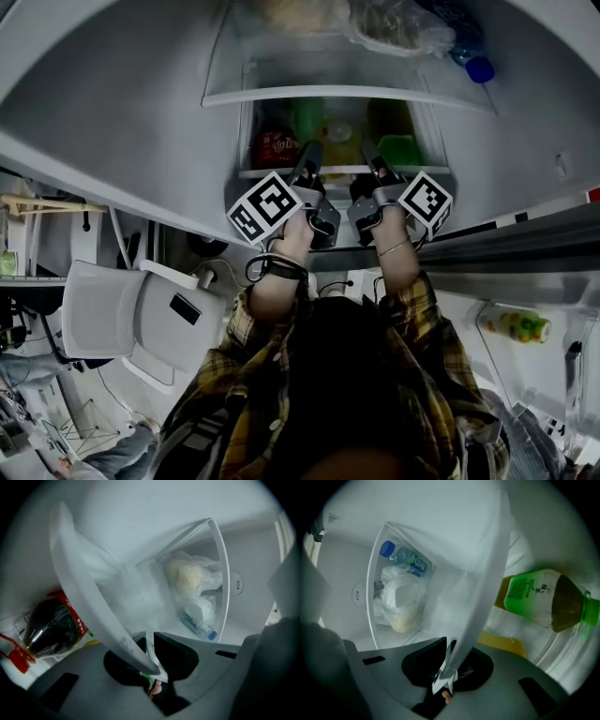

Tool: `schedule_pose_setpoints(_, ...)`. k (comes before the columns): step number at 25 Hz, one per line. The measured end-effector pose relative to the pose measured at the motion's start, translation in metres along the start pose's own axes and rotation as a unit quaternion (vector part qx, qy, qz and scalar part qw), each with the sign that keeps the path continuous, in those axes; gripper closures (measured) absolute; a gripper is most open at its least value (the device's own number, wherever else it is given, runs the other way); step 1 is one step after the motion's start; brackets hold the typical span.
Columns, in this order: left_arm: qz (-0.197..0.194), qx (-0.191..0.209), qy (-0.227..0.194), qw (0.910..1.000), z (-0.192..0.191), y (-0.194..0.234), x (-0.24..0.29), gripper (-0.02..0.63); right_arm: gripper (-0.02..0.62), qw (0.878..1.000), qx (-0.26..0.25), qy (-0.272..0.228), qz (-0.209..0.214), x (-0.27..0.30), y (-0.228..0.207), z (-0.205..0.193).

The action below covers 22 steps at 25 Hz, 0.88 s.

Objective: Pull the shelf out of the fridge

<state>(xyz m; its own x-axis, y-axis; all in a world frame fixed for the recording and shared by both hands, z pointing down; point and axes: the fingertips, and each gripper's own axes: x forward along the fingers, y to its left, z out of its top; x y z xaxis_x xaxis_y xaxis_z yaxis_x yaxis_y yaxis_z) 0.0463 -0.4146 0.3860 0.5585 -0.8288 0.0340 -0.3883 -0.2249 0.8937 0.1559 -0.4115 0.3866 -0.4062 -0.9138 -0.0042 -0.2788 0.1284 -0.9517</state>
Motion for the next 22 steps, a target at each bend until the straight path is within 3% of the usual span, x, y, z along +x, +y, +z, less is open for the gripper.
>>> schedule_pose_setpoints(22, -0.017, 0.003, -0.01, 0.9998, -0.03, -0.016, -0.061, 0.543, 0.544, 0.999, -0.023, 0.019, 0.024, -0.06, 0.013, -0.031)
